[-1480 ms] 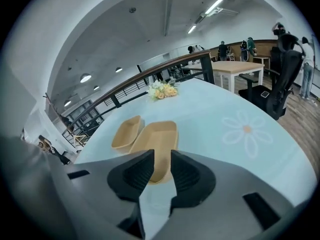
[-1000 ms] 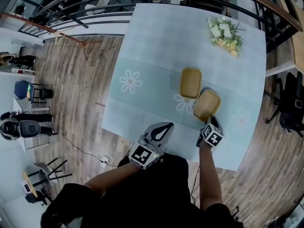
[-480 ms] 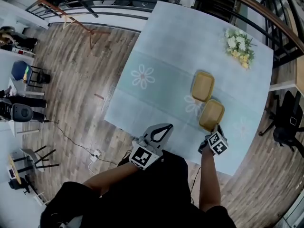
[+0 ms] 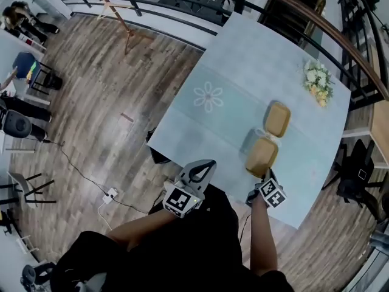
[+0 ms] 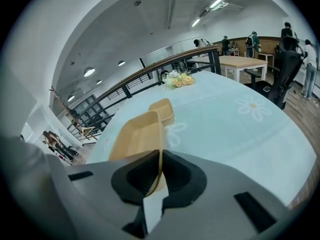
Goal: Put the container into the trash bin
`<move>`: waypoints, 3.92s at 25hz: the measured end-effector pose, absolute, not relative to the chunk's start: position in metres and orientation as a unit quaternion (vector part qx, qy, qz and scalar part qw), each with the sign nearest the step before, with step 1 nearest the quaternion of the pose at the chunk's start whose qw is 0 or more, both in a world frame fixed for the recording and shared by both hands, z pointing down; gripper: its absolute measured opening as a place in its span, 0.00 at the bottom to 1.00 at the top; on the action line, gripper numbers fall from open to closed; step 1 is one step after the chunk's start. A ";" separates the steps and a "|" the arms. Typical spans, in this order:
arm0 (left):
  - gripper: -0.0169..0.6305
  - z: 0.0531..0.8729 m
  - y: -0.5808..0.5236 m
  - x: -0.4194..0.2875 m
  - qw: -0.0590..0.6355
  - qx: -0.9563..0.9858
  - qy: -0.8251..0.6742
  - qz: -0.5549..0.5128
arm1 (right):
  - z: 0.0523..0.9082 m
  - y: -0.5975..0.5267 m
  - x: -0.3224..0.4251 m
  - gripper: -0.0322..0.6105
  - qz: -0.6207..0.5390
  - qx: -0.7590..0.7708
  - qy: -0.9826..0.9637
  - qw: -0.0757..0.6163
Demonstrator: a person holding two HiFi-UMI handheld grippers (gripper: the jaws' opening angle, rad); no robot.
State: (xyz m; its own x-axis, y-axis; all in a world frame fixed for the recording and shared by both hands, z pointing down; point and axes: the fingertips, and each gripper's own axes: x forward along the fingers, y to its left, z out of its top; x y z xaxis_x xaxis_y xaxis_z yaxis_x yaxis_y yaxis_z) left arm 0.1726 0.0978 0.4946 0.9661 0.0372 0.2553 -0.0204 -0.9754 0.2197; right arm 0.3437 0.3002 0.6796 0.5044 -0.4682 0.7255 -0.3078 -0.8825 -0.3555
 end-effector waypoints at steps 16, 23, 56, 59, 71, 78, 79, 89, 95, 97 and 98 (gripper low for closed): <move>0.05 0.496 -0.049 -0.079 0.138 0.978 -0.130 0.092 | 0.654 0.092 0.107 0.12 -0.434 -0.814 0.387 0.015; 0.05 0.518 -0.087 -0.179 0.163 0.957 -0.217 0.097 | 0.672 0.002 0.003 0.12 -0.457 -0.754 0.471 -0.027; 0.05 0.613 -0.153 -0.260 0.243 0.895 -0.338 0.164 | 0.881 -0.155 -0.088 0.27 -0.500 -0.686 0.505 -0.159; 0.05 0.613 -0.162 -0.258 0.239 0.892 -0.344 0.166 | 0.881 -0.156 -0.097 0.27 -0.497 -0.670 0.525 -0.172; 0.05 0.597 -0.166 -0.231 0.226 0.896 -0.348 0.155 | 0.852 -0.138 -0.088 0.27 -0.485 -0.645 0.563 -0.179; 0.05 0.565 -0.145 -0.220 0.212 0.917 -0.316 0.119 | 0.782 -0.132 -0.103 0.25 -0.452 -0.638 0.604 -0.152; 0.05 0.562 -0.142 -0.219 0.208 0.920 -0.311 0.113 | 0.770 -0.130 -0.106 0.23 -0.445 -0.637 0.611 -0.148; 0.05 0.552 -0.104 -0.189 0.204 0.945 -0.241 0.091 | 0.680 -0.061 -0.102 0.11 -0.391 -0.647 0.640 -0.135; 0.05 0.538 -0.076 -0.158 0.196 0.957 -0.199 0.083 | 0.645 -0.010 -0.063 0.11 -0.380 -0.679 0.619 -0.106; 0.05 0.532 -0.065 -0.141 0.185 0.963 -0.176 0.084 | 0.633 0.006 -0.046 0.11 -0.374 -0.691 0.611 -0.092; 0.05 0.530 -0.061 -0.130 0.179 0.966 -0.166 0.086 | 0.629 0.014 -0.037 0.11 -0.371 -0.698 0.607 -0.084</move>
State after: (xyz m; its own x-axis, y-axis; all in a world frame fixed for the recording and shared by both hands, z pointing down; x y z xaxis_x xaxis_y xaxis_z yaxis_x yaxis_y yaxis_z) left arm -0.1304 -0.0607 0.5302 0.9304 -0.2894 0.2248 -0.3506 -0.8814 0.3165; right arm -0.0372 0.0142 0.6290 -0.0113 -0.7845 0.6200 -0.9096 -0.2494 -0.3322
